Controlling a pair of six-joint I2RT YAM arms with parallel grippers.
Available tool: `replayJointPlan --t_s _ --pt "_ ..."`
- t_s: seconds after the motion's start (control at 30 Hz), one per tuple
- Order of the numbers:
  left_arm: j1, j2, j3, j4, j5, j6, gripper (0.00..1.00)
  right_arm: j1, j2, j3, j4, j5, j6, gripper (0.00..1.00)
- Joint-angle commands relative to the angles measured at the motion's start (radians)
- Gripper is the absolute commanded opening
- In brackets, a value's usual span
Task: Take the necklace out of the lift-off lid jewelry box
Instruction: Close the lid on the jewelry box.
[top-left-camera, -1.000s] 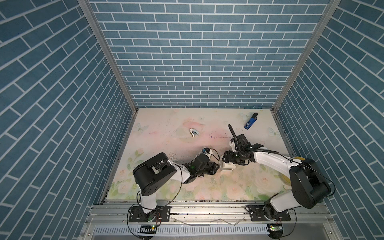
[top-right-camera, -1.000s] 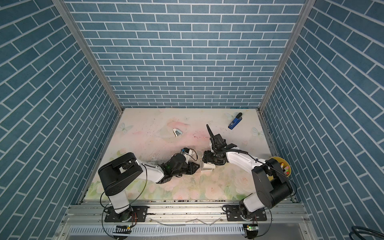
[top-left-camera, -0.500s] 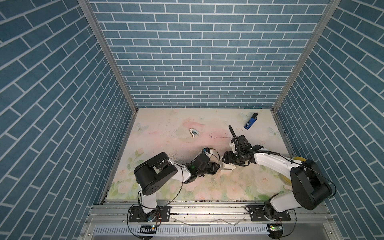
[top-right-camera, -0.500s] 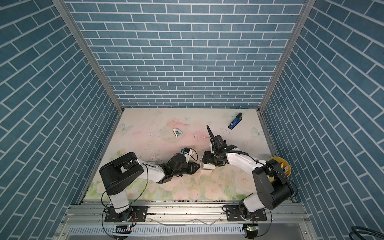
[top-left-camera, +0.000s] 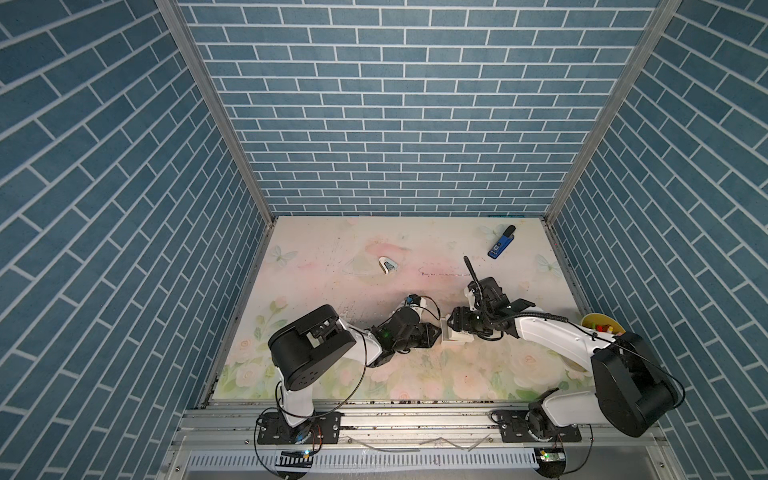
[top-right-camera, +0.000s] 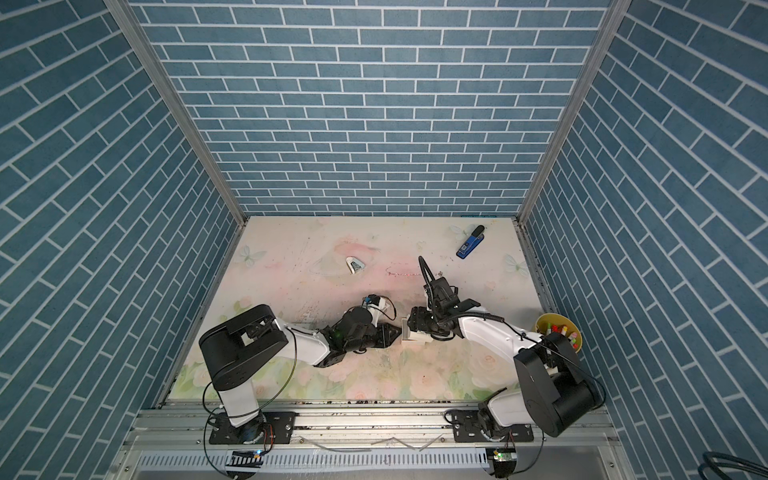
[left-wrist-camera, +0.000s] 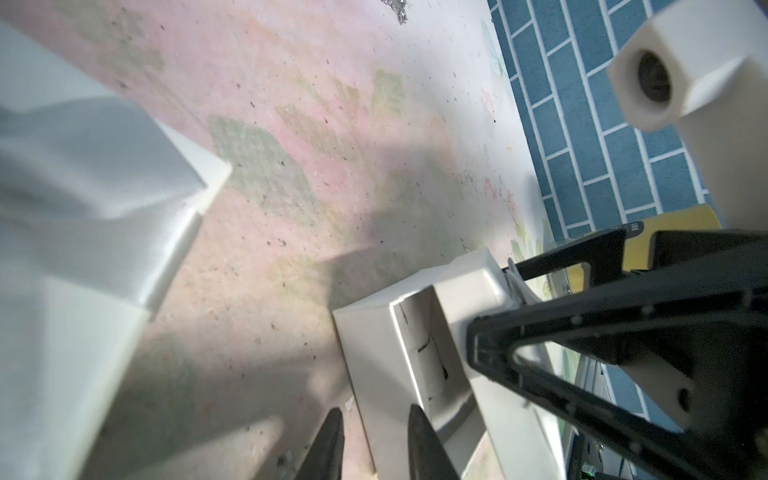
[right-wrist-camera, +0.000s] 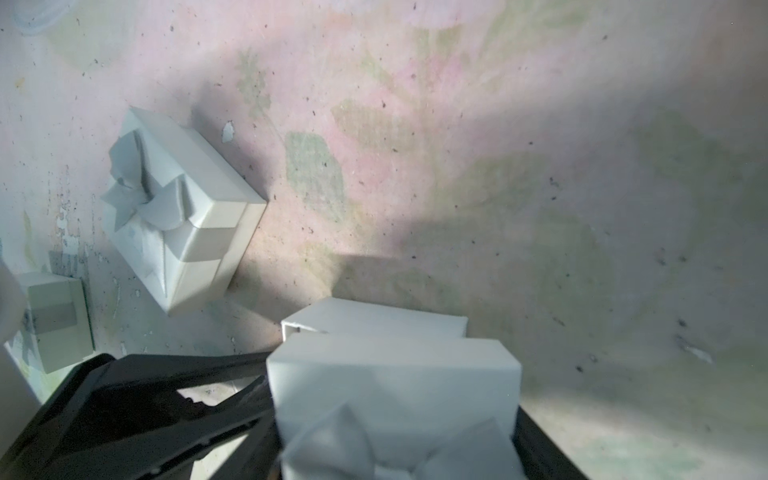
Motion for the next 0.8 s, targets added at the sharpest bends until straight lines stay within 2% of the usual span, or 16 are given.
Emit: replayJointPlan --t_s 0.0,0.4,0.77 --pt "-0.010 0.034 0.008 0.024 -0.005 -0.007 0.28 0.007 -0.007 -0.006 0.032 0.016 0.041 0.72" --pt "-0.025 0.048 0.010 0.046 -0.009 -0.027 0.28 0.012 0.029 -0.013 0.085 -0.005 0.065 0.72" --pt "-0.026 0.052 0.014 0.040 -0.013 -0.021 0.28 0.015 0.062 0.039 0.047 -0.073 -0.001 0.80"
